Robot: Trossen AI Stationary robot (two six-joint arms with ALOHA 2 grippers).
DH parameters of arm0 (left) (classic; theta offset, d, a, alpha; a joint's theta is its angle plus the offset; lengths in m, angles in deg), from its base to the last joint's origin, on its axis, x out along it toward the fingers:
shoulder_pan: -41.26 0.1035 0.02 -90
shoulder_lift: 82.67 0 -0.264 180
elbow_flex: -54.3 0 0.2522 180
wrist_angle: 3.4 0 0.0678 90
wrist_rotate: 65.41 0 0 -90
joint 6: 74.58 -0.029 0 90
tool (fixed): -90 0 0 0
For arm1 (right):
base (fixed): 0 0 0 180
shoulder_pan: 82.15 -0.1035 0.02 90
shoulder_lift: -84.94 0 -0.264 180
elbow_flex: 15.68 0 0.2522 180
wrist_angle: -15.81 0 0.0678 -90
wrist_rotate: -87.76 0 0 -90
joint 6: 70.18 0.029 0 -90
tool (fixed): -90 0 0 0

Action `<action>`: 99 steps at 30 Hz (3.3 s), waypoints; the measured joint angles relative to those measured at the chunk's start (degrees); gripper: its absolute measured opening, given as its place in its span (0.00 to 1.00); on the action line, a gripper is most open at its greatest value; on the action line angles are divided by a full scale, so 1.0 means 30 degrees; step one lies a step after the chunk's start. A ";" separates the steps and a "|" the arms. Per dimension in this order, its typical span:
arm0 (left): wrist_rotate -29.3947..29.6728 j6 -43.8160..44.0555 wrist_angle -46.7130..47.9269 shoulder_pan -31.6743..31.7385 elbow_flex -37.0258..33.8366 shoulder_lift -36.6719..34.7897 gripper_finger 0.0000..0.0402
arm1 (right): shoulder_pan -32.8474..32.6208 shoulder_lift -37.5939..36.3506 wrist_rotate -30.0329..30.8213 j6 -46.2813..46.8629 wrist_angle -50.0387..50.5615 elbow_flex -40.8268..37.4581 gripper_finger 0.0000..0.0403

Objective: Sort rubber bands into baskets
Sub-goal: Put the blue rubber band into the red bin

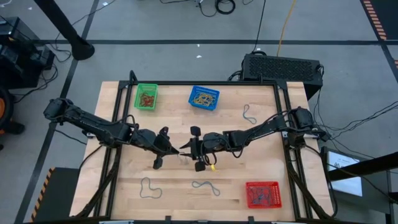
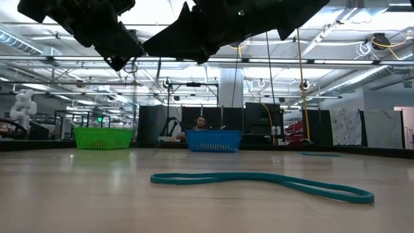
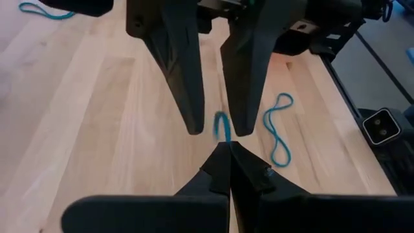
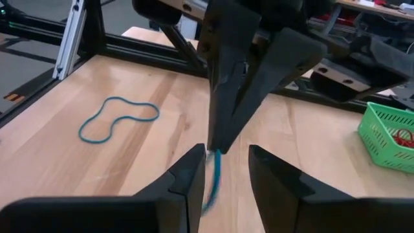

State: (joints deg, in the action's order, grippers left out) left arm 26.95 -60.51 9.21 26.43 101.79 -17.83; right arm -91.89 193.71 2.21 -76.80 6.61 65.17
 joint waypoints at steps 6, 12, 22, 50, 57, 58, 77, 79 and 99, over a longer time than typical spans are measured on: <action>-0.0115 0.0007 -0.0070 0.0000 0.0000 0.0000 0.00 | -0.0022 0.0000 -0.0007 -0.0005 0.0037 0.0000 0.23; -0.0115 0.0044 -0.0070 0.0000 0.0007 -0.0002 0.00 | -0.0015 -0.0007 -0.0007 -0.0033 0.0699 0.0000 0.02; 0.0386 0.0138 0.0133 0.0000 0.0007 0.0007 0.17 | -0.0015 -0.0028 -0.0007 -0.0013 0.0724 0.0000 0.00; 0.1072 0.0865 0.3646 -0.0585 -0.0102 0.0036 0.46 | -0.3933 -0.9121 -0.1596 0.9144 1.6988 0.0007 0.00; 0.1083 0.1182 0.3555 -0.1138 -0.0109 0.0036 0.46 | -0.7173 -1.0803 -0.1502 1.3335 1.7400 0.0007 0.00; 0.1101 0.1183 0.3544 -0.1210 -0.0109 0.0036 0.46 | -0.7700 -1.0924 -0.1504 1.4022 1.7564 0.0007 0.00; 0.1378 0.1195 0.3507 -0.1231 -0.0124 0.0036 0.46 | -1.4079 -1.1191 -0.1506 2.7911 2.5998 0.0007 0.00; 0.1378 0.1195 0.3507 -0.1231 -0.0124 0.0036 0.46 | -1.4641 -1.1191 -0.1610 2.9160 2.6650 0.0007 0.00; -0.0003 0.1727 0.3529 -0.1271 -0.0131 0.0036 0.45 | -1.6007 -1.1119 0.2630 3.0581 2.7116 0.0007 0.00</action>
State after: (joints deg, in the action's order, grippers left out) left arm 26.94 -55.33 19.79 22.61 101.40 -17.72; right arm -139.91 160.36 10.10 14.94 87.96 65.19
